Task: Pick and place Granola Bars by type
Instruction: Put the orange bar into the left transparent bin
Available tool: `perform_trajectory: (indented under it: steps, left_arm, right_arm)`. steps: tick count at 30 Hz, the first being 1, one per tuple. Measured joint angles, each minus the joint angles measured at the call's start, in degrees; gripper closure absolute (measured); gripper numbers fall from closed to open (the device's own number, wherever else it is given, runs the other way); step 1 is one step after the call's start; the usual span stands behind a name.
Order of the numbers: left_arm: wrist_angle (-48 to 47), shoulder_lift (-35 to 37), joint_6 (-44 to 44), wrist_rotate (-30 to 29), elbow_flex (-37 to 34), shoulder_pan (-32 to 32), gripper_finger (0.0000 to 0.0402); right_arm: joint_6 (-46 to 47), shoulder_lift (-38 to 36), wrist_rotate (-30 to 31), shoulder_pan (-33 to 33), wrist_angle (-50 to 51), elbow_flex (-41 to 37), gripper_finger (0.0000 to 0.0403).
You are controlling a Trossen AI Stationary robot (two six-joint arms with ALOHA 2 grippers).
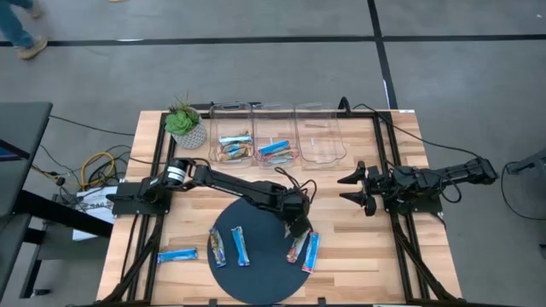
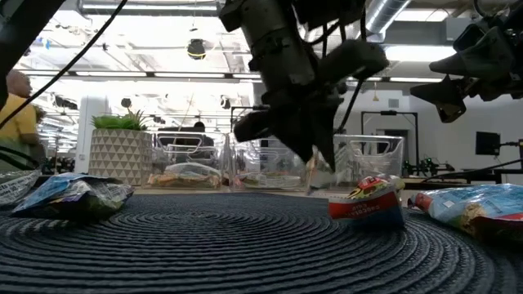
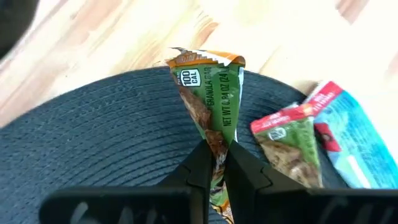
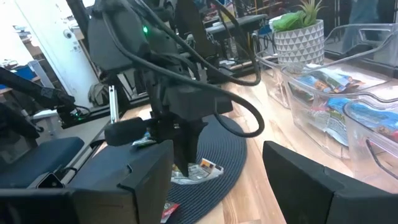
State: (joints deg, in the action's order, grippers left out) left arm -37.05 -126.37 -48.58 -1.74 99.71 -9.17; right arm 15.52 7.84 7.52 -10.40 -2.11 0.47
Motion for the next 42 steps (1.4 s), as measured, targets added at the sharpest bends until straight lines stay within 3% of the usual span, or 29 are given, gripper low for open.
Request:
perform_trajectory:
  steps: [7,14,23,33,42]
  left_arm:
    - [-3.0,0.1,5.9,0.1,4.9,0.0,0.0380]
    - [-12.5,0.2,13.9,-0.4,11.3,0.5,0.0380]
    - [-31.4,0.2,22.3,-6.6,22.5,1.6,0.0379]
    - [-52.3,0.2,26.0,-12.0,33.1,3.9,0.0379]
    - [-53.0,2.8,27.6,-13.8,33.6,7.7,0.0379]
  right_arm:
    - [0.0,0.0,0.0,0.0,0.0,0.0,0.0159]
    - [0.0,0.0,0.0,0.0,0.0,0.0,0.0159]
    - [0.0,0.0,0.0,0.0,0.0,0.0,0.0159]
    - [0.0,0.0,0.0,0.0,0.0,0.0,0.0159]
    - [0.0,0.0,0.0,0.0,0.0,0.0,0.0159]
